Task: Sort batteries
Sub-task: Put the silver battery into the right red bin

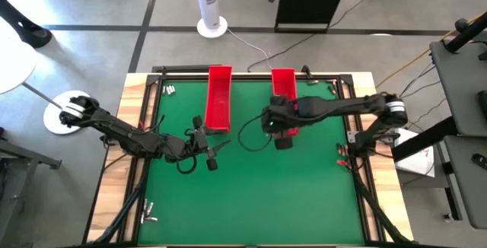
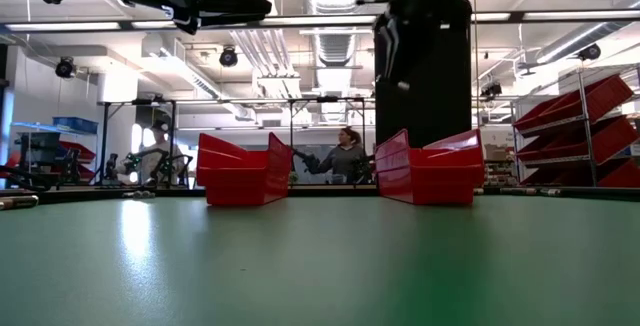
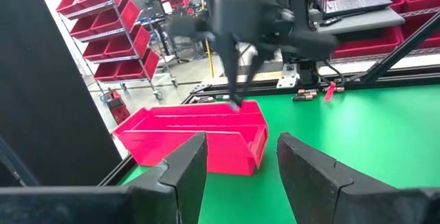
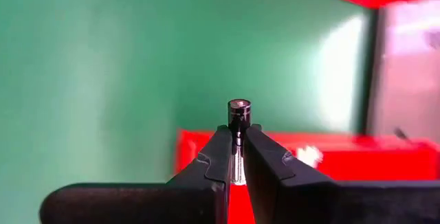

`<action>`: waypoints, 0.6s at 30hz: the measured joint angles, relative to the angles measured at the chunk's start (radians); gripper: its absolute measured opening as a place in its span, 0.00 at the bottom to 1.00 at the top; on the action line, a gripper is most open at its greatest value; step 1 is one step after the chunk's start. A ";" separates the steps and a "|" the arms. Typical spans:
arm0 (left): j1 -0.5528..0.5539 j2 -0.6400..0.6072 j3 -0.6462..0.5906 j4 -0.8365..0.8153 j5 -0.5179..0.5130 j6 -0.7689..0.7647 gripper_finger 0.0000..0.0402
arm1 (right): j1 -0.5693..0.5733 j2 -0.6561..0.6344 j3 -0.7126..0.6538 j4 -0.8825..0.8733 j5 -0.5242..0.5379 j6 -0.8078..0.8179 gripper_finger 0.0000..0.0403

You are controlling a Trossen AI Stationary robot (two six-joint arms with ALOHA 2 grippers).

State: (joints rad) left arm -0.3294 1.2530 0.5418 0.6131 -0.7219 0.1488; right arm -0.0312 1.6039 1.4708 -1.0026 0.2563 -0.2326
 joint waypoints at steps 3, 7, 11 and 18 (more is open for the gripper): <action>0.000 0.000 0.000 0.005 0.000 0.001 0.39 | -0.063 -0.034 -0.018 -0.018 0.029 -0.014 0.05; 0.000 0.000 0.000 0.011 0.000 0.001 0.39 | -0.163 -0.044 -0.050 -0.019 0.031 -0.033 0.05; 0.000 0.000 0.000 0.013 0.000 0.001 0.39 | -0.244 -0.029 -0.108 0.001 -0.019 -0.067 0.05; 0.000 0.000 0.000 0.011 0.000 0.003 0.39 | -0.296 0.050 -0.192 0.089 -0.107 -0.073 0.05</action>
State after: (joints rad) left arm -0.3290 1.2530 0.5418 0.6246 -0.7219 0.1516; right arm -0.3269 1.6538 1.2784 -0.9140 0.1493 -0.3052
